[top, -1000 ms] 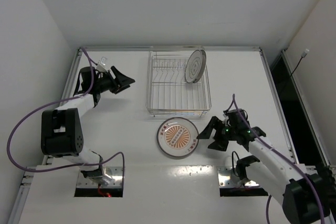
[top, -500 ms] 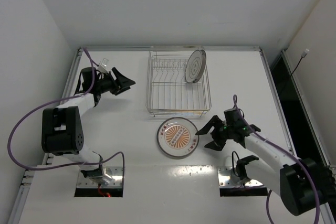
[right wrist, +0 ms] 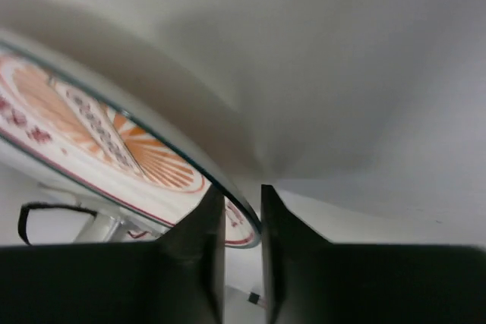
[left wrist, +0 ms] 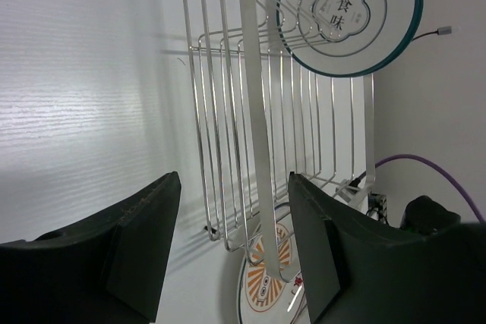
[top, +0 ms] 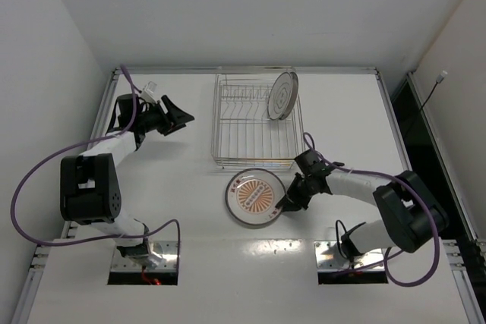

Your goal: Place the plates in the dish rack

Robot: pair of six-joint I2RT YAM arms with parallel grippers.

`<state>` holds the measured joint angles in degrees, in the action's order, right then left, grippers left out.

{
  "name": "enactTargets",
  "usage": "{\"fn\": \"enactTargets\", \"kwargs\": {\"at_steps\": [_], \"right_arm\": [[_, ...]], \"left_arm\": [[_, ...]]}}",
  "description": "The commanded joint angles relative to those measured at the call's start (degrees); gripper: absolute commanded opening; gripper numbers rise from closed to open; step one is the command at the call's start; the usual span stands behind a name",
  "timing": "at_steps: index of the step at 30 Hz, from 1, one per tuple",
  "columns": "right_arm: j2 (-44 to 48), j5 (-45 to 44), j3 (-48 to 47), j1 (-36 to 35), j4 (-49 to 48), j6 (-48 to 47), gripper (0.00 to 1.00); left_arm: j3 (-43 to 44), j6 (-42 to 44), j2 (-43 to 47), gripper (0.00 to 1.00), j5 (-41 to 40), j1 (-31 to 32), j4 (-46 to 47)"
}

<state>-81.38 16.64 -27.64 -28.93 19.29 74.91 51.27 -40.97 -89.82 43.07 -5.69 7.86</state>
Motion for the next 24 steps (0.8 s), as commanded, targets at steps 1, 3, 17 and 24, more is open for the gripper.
{"fn": "enactTargets", "kwargs": {"at_steps": [1,3,17,24], "right_arm": [[-0.71,-4.16,-1.98,-1.57,-0.22,2.25,0.04],[-0.71,-4.77,-2.68,-2.09,0.48,2.78,0.00],[17.03,-5.56,-13.39,-13.95,22.09,1.02,0.00],[29.85,-17.77,-21.29,-25.99,38.18,4.71,0.00]], "left_arm": [[1.82,0.54,0.08,0.56,0.79,-0.11,0.40],[1.82,0.54,0.08,0.56,0.79,-0.11,0.40],[2.96,1.77,3.07,0.56,-2.72,-0.63,-2.76],[2.96,1.77,4.12,0.56,-4.12,-1.25,-3.28]]}}
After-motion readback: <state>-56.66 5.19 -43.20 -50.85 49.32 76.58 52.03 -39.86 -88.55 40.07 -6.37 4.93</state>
